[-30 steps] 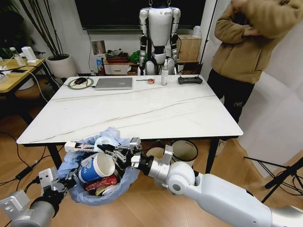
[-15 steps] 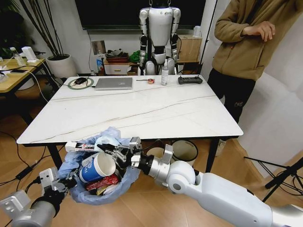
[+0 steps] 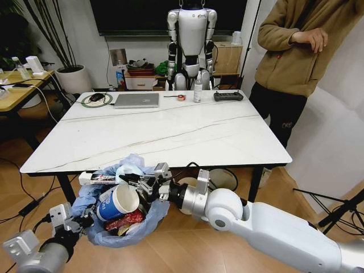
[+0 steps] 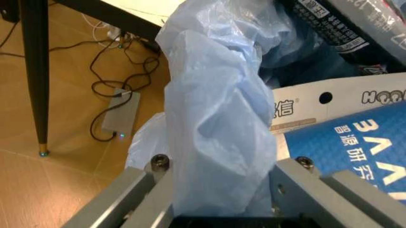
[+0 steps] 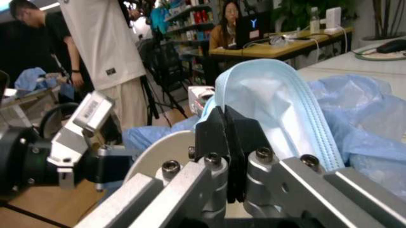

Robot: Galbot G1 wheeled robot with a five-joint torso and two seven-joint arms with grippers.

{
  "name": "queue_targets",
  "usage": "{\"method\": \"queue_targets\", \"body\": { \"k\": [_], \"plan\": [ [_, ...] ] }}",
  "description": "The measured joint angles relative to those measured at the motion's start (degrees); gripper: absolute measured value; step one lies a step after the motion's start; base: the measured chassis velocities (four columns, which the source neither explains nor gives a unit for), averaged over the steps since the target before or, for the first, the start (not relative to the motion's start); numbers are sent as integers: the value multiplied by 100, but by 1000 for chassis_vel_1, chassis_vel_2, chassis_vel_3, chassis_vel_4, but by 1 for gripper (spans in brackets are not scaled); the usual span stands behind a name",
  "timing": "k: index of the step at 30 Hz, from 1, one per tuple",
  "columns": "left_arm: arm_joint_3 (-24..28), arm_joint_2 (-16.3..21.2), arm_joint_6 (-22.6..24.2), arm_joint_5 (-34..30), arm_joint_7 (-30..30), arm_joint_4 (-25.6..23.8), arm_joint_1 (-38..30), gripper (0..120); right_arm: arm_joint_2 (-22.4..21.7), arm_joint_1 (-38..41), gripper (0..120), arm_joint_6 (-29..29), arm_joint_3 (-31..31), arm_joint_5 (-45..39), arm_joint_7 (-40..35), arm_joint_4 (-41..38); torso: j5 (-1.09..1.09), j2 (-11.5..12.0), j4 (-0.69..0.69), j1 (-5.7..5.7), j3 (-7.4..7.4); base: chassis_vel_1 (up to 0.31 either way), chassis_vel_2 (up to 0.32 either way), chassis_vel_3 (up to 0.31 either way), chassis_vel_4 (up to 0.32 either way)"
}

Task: Pick up the trash bin and place the trash from the table into it.

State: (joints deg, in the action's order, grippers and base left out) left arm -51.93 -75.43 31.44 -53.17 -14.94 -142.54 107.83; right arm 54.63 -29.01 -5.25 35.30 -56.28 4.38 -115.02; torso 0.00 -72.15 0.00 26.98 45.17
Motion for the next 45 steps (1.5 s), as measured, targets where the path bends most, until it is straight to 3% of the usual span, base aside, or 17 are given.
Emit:
{"method": "queue_targets", "body": {
  "k": [22, 33, 45],
  "plan": [
    [-10, 23, 5, -36, -9, 35, -56, 0, 76, 28, 0, 67, 63, 140, -132, 21, 0, 0, 0, 0, 0, 0, 0, 0, 0],
    [-32, 20, 10, -47, -13, 29, -69, 0, 48, 36, 15, 112, 88, 177, -83, 8, 0, 0, 0, 0, 0, 0, 0, 0, 0],
    [-49, 46, 13, -65, -19, 30, -85, 0, -20, 56, 62, 184, 86, 168, -51, -86, 0, 0, 0, 0, 0, 0, 0, 0, 0]
  ]
}}
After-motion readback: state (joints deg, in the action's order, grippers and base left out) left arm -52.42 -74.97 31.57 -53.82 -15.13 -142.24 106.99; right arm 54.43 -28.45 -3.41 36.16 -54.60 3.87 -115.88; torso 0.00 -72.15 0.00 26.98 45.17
